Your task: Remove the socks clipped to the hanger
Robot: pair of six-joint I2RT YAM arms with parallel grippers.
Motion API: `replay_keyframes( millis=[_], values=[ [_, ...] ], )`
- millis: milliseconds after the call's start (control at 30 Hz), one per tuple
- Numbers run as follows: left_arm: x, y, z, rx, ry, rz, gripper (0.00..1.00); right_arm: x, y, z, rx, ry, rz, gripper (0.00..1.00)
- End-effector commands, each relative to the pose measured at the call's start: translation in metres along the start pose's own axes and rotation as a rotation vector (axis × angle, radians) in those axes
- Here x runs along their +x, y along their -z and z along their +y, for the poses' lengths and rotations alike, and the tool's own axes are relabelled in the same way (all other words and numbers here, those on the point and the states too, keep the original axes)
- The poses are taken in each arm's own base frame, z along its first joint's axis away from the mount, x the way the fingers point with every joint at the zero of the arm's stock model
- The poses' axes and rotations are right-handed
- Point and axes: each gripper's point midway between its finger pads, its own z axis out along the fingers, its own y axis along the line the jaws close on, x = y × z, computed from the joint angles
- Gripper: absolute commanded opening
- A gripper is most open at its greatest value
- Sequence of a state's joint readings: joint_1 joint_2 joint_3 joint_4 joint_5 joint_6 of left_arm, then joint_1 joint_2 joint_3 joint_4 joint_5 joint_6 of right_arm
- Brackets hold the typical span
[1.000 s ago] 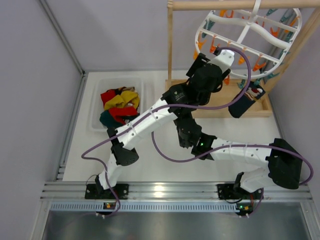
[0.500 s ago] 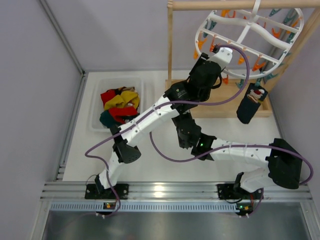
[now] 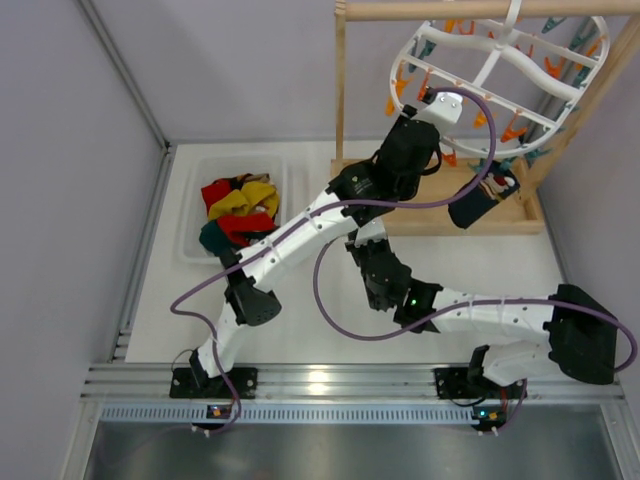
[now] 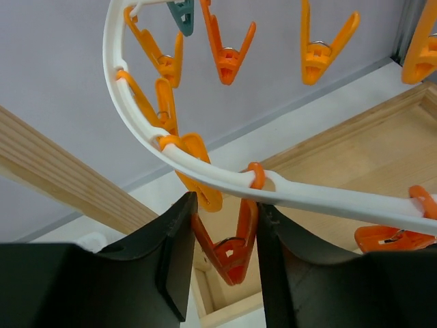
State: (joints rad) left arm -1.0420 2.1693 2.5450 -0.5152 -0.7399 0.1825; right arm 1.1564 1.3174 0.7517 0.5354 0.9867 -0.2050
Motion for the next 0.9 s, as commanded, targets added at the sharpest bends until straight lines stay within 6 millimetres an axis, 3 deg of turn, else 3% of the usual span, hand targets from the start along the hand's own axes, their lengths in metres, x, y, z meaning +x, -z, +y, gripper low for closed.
replay_keyframes(
  millis=[0, 33, 100, 133, 167, 233, 267, 433, 500, 533, 600, 633, 667, 700, 733, 800, 833, 867],
  values=[
    [-0.018, 0.009, 0.013, -0.002, 0.07, -0.043, 0.43, -0.01, 0.013, -0.007, -0.017, -0.133, -0.041, 0.0],
    [-0.02, 0.011, 0.015, -0.003, 0.076, -0.044, 0.53, 0.003, 0.017, -0.007, -0.034, -0.114, -0.021, 0.0],
    [-0.013, 0.013, 0.016, 0.002, 0.07, -0.027, 0.6, 0.014, 0.023, -0.006, -0.075, -0.149, -0.011, 0.0],
    [-0.02, 0.02, 0.022, 0.005, 0.086, -0.038, 0.63, 0.012, 0.029, -0.009, -0.097, -0.173, -0.018, 0.0],
    [-0.014, 0.021, 0.021, 0.01, 0.079, -0.024, 0.68, 0.028, 0.034, -0.008, -0.127, -0.177, 0.002, 0.0],
    [-0.016, 0.027, 0.027, 0.004, 0.097, -0.024, 0.74, 0.035, 0.042, -0.011, -0.154, -0.216, 0.006, 0.0],
    [-0.018, 0.032, 0.034, 0.0, 0.101, -0.026, 0.8, 0.05, 0.046, -0.009, -0.181, -0.205, 0.027, 0.0],
    [-0.023, 0.058, 0.06, -0.025, 0.152, -0.028, 0.89, 0.074, 0.053, -0.006, -0.259, -0.213, 0.07, 0.0],
    [-0.018, 0.072, 0.076, -0.045, 0.173, -0.018, 0.95, 0.075, 0.054, 0.002, -0.317, -0.246, 0.08, 0.0],
    [-0.004, 0.075, 0.077, -0.056, 0.157, 0.01, 0.99, 0.076, 0.05, 0.0, -0.317, -0.256, 0.084, 0.0],
    [-0.008, 0.095, 0.101, -0.094, 0.191, -0.003, 0.99, 0.075, 0.048, 0.008, -0.361, -0.271, 0.093, 0.0],
    [-0.004, 0.1, 0.108, -0.111, 0.191, 0.0, 0.99, 0.069, 0.042, 0.007, -0.357, -0.28, 0.088, 0.0],
    [0.011, 0.104, 0.113, -0.138, 0.189, 0.027, 0.99, 0.065, 0.042, 0.012, -0.383, -0.28, 0.084, 0.0],
    [0.007, 0.12, 0.129, -0.155, 0.238, 0.006, 0.99, 0.066, 0.038, 0.016, -0.388, -0.269, 0.095, 0.0],
    [0.024, 0.125, 0.13, -0.156, 0.222, 0.032, 0.99, 0.054, 0.033, 0.018, -0.391, -0.281, 0.08, 0.0],
    [0.026, 0.148, 0.152, -0.172, 0.283, 0.011, 0.99, 0.052, 0.026, 0.031, -0.43, -0.257, 0.095, 0.0],
    [0.048, 0.152, 0.151, -0.178, 0.258, 0.046, 0.99, 0.035, 0.019, 0.037, -0.442, -0.267, 0.072, 0.0],
    [0.056, 0.159, 0.158, -0.192, 0.266, 0.053, 0.99, 0.03, 0.016, 0.044, -0.47, -0.255, 0.065, 0.0]
  ],
)
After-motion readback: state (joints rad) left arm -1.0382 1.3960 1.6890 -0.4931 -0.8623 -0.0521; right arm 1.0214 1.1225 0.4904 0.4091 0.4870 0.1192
